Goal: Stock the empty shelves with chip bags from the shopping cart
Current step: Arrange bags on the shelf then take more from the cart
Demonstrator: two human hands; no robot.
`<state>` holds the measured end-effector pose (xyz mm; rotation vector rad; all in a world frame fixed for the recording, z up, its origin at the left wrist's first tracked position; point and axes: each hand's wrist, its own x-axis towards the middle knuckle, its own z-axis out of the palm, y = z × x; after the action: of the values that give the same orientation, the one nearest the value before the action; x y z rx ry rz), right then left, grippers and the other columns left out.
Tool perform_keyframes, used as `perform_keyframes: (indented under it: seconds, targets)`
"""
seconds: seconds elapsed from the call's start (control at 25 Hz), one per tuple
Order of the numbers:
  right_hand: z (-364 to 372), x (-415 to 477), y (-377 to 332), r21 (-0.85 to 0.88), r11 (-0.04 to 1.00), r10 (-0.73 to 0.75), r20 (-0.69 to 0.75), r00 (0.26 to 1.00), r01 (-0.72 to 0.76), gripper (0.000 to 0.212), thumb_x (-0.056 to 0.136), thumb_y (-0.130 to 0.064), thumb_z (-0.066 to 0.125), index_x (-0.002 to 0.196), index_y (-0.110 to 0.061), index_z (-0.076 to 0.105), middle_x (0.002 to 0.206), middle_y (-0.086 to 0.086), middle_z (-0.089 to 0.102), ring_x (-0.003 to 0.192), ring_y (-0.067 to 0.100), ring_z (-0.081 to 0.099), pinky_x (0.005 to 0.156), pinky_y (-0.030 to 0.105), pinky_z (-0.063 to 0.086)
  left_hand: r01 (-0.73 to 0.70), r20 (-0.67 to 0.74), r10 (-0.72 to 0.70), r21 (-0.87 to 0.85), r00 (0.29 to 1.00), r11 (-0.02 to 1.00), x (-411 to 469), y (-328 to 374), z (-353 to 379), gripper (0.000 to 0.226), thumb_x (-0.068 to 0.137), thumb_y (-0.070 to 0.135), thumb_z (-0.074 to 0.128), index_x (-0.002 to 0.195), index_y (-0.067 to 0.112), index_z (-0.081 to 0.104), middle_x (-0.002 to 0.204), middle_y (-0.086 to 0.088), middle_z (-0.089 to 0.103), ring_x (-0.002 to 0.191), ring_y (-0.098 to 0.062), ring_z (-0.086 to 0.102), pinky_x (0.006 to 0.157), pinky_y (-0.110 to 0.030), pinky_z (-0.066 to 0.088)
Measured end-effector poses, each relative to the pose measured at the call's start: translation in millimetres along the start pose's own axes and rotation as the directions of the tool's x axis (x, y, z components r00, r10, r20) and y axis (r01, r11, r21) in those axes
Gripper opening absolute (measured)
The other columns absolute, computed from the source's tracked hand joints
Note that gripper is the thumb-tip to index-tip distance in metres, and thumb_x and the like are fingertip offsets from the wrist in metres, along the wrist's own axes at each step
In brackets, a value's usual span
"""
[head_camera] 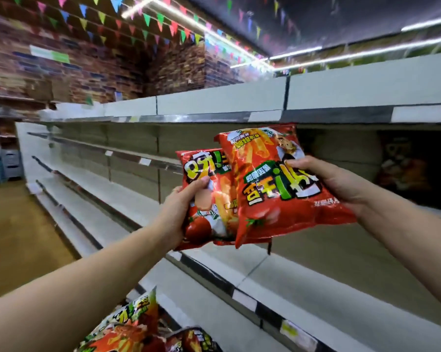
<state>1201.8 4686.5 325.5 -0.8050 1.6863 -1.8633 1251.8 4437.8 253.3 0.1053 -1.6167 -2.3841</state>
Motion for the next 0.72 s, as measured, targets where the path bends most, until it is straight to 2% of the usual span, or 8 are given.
perform_keyframes:
  seconds: [0.04, 0.08, 0.16, 0.28, 0.4, 0.52, 0.64, 0.72]
  targets:
    - [-13, -17, -7, -0.003, 1.0, -0.025, -0.079, 0.997, 0.024, 0.026, 0.062, -0.029, 0.075, 0.082, -0.013, 0.078, 0.088, 0.015, 0.074, 0.068, 0.025, 0.072, 0.061, 0.037, 0.06, 0.009, 0.059, -0.009, -0.001, 0.998, 1.0, 10, -5, 24, 0.078, 0.062, 0.037, 0.083, 0.128, 0.006, 0.054, 0.114, -0.021, 0.067, 0.102, -0.039, 0.065, 0.089, -0.054, 0.052]
    - [-22, -27, -11, -0.018, 0.999, -0.035, -0.139, 0.99, 0.033, 0.02, 0.07, -0.027, 0.064, 0.075, -0.014, 0.078, 0.081, 0.013, 0.074, 0.063, 0.022, 0.071, 0.059, 0.035, 0.06, 0.016, 0.094, -0.016, 0.001, 0.995, 1.0, 17, -8, 43, 0.072, 0.065, 0.035, 0.081, 0.125, 0.005, 0.057, 0.113, -0.021, 0.067, 0.102, -0.038, 0.065, 0.091, -0.054, 0.05]
    - [-44, -46, -17, -0.069, 0.997, -0.044, -0.247, 0.968, 0.028, 0.028, 0.081, -0.026, 0.055, 0.068, -0.014, 0.077, 0.071, 0.009, 0.073, 0.054, 0.019, 0.069, 0.052, 0.028, 0.058, 0.045, 0.131, -0.049, 0.035, 0.99, 0.998, 33, -15, 79, 0.057, 0.07, 0.035, 0.077, 0.116, 0.003, 0.065, 0.108, -0.02, 0.069, 0.097, -0.036, 0.067, 0.092, -0.051, 0.051]
    - [-85, -81, -28, -0.162, 0.987, -0.089, -0.401, 0.912, 0.026, 0.021, 0.089, -0.025, 0.051, 0.078, -0.016, 0.066, 0.058, 0.005, 0.069, 0.045, 0.014, 0.064, 0.045, 0.019, 0.052, 0.121, 0.189, -0.134, 0.079, 0.973, 0.99, 59, -25, 135, 0.044, 0.077, 0.037, 0.071, 0.106, 0.005, 0.069, 0.1, -0.018, 0.072, 0.08, -0.031, 0.071, 0.077, -0.043, 0.058]
    - [-128, -114, -34, -0.234, 0.972, -0.087, -0.459, 0.884, -0.026, 0.018, 0.092, -0.025, 0.048, 0.086, -0.014, 0.061, 0.055, 0.002, 0.069, 0.043, 0.009, 0.063, 0.04, 0.012, 0.047, 0.151, 0.22, -0.176, 0.123, 0.959, 0.981, 87, -35, 187, 0.047, 0.075, 0.041, 0.073, 0.106, 0.006, 0.069, 0.095, -0.017, 0.073, 0.073, -0.031, 0.072, 0.067, -0.04, 0.058]
    - [-155, -132, -38, -0.283, 0.956, -0.073, -0.498, 0.864, -0.082, 0.019, 0.09, -0.03, 0.049, 0.099, -0.017, 0.06, 0.063, 0.004, 0.071, 0.049, 0.013, 0.065, 0.042, 0.014, 0.049, 0.131, 0.25, -0.162, 0.137, 0.955, 0.982, 110, -44, 223, 0.052, 0.071, 0.039, 0.076, 0.109, 0.004, 0.067, 0.099, -0.017, 0.072, 0.083, -0.033, 0.071, 0.08, -0.045, 0.056]
    - [-180, -145, -45, -0.354, 0.93, -0.108, -0.529, 0.842, -0.103, 0.014, 0.089, -0.03, 0.048, 0.093, -0.02, 0.057, 0.059, 0.0, 0.067, 0.043, 0.007, 0.063, 0.038, 0.01, 0.045, 0.134, 0.263, -0.176, 0.169, 0.948, 0.976, 125, -52, 256, 0.052, 0.072, 0.041, 0.076, 0.11, 0.007, 0.068, 0.101, -0.017, 0.072, 0.089, -0.034, 0.07, 0.081, -0.045, 0.056]
    - [-194, -152, -47, -0.362, 0.926, -0.104, -0.52, 0.848, -0.108, 0.022, 0.075, -0.037, 0.054, 0.091, -0.023, 0.059, 0.061, 0.003, 0.07, 0.048, 0.011, 0.066, 0.045, 0.015, 0.052, 0.128, 0.293, -0.178, 0.18, 0.939, 0.975, 138, -60, 275, 0.049, 0.074, 0.043, 0.074, 0.108, 0.007, 0.068, 0.097, -0.017, 0.073, 0.083, -0.032, 0.071, 0.075, -0.042, 0.058]
